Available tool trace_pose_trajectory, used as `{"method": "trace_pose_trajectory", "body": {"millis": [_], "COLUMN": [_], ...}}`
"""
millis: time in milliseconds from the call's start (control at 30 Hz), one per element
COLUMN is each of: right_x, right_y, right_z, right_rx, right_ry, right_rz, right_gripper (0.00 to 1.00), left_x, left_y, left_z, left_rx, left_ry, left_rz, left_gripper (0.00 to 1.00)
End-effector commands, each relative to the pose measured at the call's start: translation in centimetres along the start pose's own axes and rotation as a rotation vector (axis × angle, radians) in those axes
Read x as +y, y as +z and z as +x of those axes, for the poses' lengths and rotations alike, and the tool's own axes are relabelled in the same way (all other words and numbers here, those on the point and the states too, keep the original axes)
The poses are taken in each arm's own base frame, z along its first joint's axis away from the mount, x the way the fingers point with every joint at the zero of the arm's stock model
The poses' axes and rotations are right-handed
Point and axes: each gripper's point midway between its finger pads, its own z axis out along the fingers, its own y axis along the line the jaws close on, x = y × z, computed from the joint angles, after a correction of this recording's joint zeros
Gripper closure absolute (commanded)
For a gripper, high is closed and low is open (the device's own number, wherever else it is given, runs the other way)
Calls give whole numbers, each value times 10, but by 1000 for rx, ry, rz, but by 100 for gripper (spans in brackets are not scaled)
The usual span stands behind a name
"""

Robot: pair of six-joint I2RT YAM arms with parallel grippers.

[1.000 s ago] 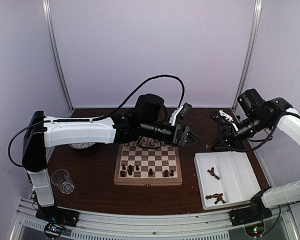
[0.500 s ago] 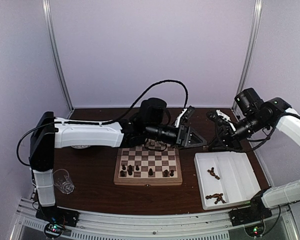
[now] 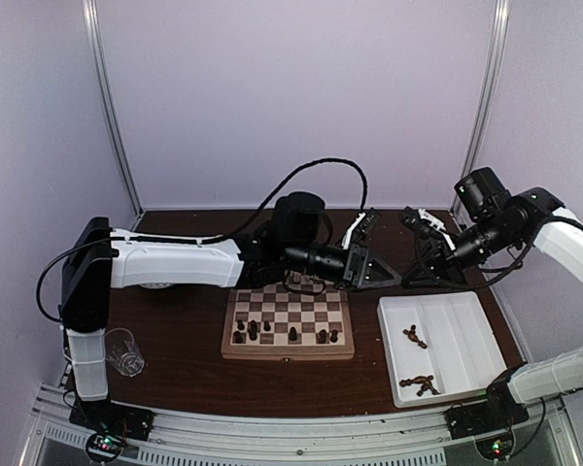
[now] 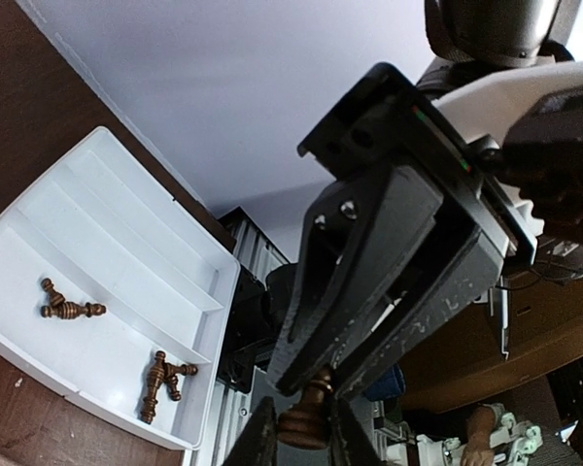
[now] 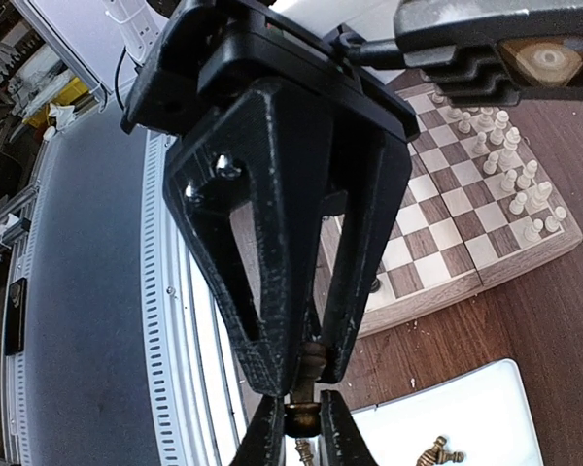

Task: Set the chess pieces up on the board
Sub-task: Pass from the right arm to the left, then pass from the left arm to the right

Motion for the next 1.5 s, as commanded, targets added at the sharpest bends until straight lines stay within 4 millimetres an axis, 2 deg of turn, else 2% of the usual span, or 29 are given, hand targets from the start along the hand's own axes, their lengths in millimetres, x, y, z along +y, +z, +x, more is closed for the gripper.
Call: {"method": "trace_pose_trajectory", "body": {"millis": [0,67,167,267,367,467,633,933,1267,1467], "right_x": [-2,-1,6,6,-1,3,10,12,12,12], "right_y": [-4,-5,-15,-39,-65,-69,-58,-39,-38,-38], "right_z": [-10,-11,-8,-9,-16,-23,-31,-38,-49,-53], "right_rx": [-22,-25,-6,-45,-160,-238,-326,-298,-310,-315], "right_ry": [-28,-32,-42,-42,10,56,136,118,116,122], "right_rz": [30,29,33,72,88,9,-153,-173,-190,-192], "right_gripper": [94,91,75,63,58,58,57,54,62,72], "left_x": [-17,-18,-22,-28,-37,-45,-56,-55,-47,-45], "left_y": [4,4,2,-3,-7,-11,-17,-18,-13,-12], "left_z": [-6,-6,-8,-11,-15,-20,-28,-39,-37,-37], "left_rx": [-19,-25,-31,-49,-80,-116,-184,-261,-244,-243], "left_ry": [55,60,68,87,113,133,145,113,88,86], "left_rz": [72,81,90,105,133,169,225,289,280,274], "left_gripper": [87,90,91,92,92,92,92,92,92,92]}}
